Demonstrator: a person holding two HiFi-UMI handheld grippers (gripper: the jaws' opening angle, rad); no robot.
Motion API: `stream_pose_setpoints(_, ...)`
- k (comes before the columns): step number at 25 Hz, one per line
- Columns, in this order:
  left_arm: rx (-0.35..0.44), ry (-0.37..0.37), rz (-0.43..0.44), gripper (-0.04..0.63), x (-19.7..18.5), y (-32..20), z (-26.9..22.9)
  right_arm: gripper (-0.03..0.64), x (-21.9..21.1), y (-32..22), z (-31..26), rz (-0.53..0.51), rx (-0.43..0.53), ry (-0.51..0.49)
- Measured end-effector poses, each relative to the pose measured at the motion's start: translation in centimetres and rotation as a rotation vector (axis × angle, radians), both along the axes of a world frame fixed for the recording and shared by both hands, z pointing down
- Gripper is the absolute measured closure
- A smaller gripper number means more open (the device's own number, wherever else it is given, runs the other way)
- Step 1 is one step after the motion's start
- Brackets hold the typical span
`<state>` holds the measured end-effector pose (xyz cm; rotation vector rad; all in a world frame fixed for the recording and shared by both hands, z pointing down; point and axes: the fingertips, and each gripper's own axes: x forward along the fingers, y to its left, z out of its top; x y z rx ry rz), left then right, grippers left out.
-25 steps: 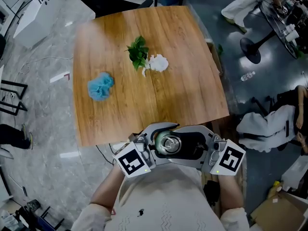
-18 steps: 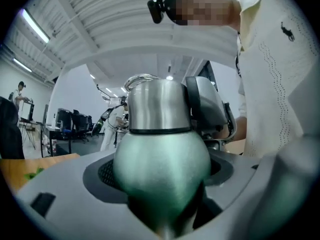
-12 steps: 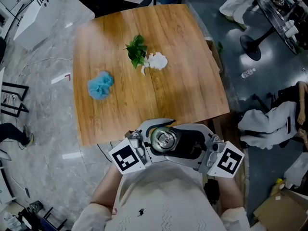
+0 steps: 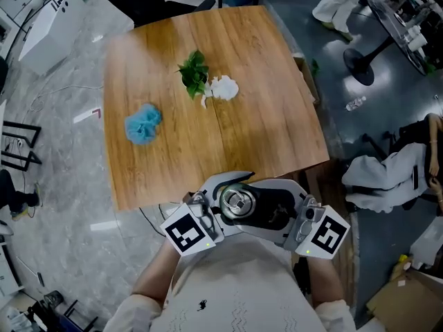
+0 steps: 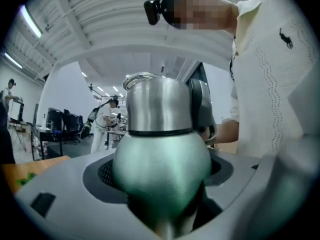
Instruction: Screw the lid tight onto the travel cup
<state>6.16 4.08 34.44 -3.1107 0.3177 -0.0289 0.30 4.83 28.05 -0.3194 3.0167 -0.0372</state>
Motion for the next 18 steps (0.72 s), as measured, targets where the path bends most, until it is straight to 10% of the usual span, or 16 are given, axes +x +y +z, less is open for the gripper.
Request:
stream_pose_setpoints(8,0.031,-0.108,-0.219,0.190,-1.1,-3.1,1.9,0.374,-0.5,-1.6,2.3,0.371,0.010,0.129)
stream_pose_setpoints(15,0.012,-0.121,0.123,0.190,0.4,1.5,1.6,0.356,0.5,1.1,2.2,-0.109,-0.004,0.171)
stream_pose_setpoints(18,-0.004,-0.106,0.138,0.190,0.7,1.8,1.6,0.356,-0.1,1.3,1.7,-0.148,0.016,0.147)
